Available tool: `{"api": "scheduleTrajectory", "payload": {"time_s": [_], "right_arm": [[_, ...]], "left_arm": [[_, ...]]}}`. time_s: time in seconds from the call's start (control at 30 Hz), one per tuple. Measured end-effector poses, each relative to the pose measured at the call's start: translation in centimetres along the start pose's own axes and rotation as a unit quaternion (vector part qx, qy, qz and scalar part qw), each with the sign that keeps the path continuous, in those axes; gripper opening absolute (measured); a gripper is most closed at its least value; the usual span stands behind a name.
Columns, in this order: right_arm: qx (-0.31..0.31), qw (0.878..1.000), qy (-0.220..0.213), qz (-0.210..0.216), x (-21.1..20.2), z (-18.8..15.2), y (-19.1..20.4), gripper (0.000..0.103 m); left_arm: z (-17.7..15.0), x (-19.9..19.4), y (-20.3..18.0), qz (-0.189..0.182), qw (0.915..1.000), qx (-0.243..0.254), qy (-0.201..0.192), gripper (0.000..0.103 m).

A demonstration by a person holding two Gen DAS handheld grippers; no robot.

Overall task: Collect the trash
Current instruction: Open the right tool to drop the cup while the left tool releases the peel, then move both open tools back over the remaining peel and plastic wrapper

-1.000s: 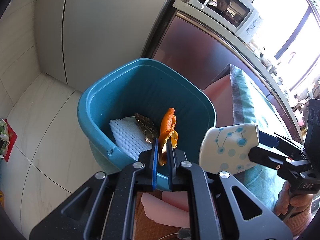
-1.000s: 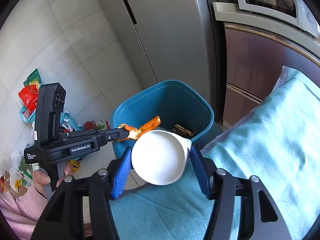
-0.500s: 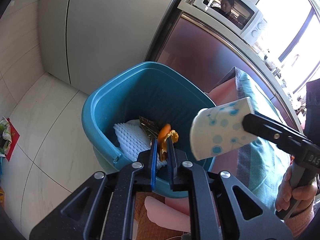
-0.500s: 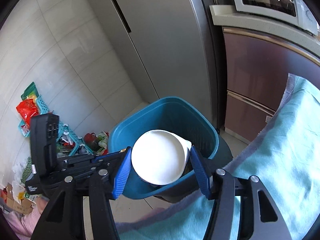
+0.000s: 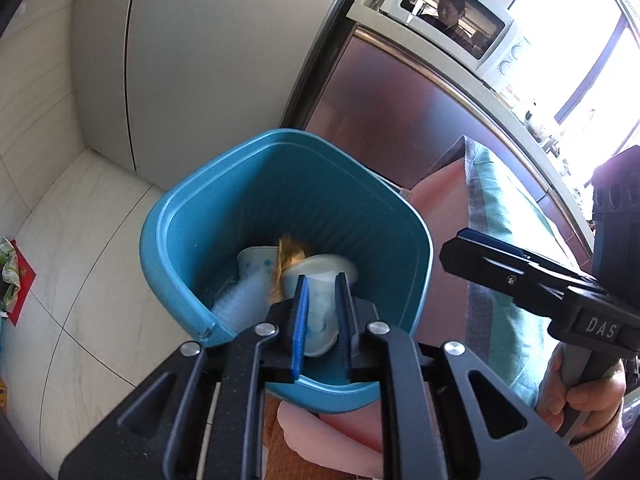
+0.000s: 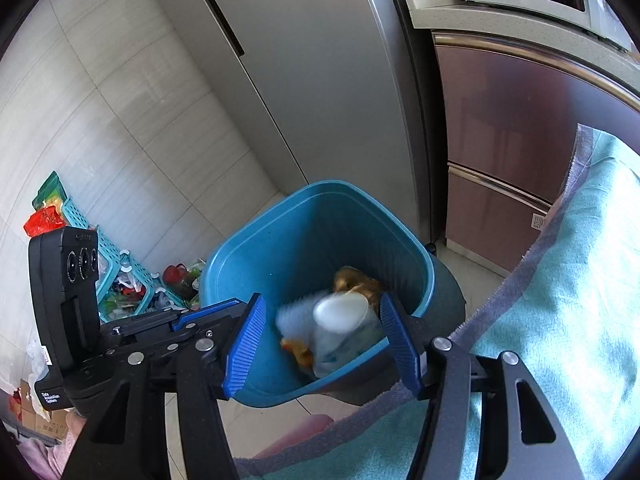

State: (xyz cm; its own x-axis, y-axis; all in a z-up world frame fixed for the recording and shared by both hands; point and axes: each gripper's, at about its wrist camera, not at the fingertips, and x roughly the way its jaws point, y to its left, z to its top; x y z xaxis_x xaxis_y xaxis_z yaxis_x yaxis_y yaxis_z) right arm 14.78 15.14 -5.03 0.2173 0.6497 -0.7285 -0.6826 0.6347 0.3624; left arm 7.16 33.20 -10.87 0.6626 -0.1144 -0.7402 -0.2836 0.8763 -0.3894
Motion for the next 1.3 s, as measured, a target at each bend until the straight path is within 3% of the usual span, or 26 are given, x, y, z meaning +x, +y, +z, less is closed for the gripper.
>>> {"api": "scheduleTrajectory", "payload": {"time_s": [0.17, 0.23, 0.47, 0.6, 0.83, 1.07, 1.3], "right_arm": [[0.0, 1.0, -0.009, 0.009, -1.3, -0.5, -0.3, 0.062], [-0.002, 1.0, -0.019, 0.014, -2.3, -0.7, -0.4, 0.063], [-0.001, 0.998, -0.069, 0.007, -7.9, -2.9, -1.7, 0.069], [0.004, 0.995, -0.099, -0.017, -11.9, -4.9, -3.4, 0.069], [0.045, 0.984, -0.14, -0.096, -19.2, -10.0, -7.8, 0.07], [0.123, 0.962, -0.171, -0.175, -25.7, -14.3, -14.1, 0.07], [0.206, 0.938, -0.186, -0.207, -28.9, -16.3, -21.6, 0.07]], "left_arm": [[-0.1, -1.0, -0.9, -0.003, 0.9998, 0.013, -0.014, 0.035], [-0.1, -1.5, -1.6, -0.001, 0.9995, 0.022, -0.022, 0.05], [-0.6, -3.2, -5.1, -0.026, 0.9962, 0.069, -0.047, 0.068], [-1.2, -3.9, -8.5, -0.063, 0.9905, 0.11, -0.053, 0.076], [-2.9, -3.5, -16.3, -0.134, 0.97, 0.2, -0.037, 0.077], [-5.0, -1.1, -24.7, -0.191, 0.9447, 0.266, 0.006, 0.077], [-8.1, 2.2, -32.5, -0.221, 0.9184, 0.322, 0.061, 0.072]]}}
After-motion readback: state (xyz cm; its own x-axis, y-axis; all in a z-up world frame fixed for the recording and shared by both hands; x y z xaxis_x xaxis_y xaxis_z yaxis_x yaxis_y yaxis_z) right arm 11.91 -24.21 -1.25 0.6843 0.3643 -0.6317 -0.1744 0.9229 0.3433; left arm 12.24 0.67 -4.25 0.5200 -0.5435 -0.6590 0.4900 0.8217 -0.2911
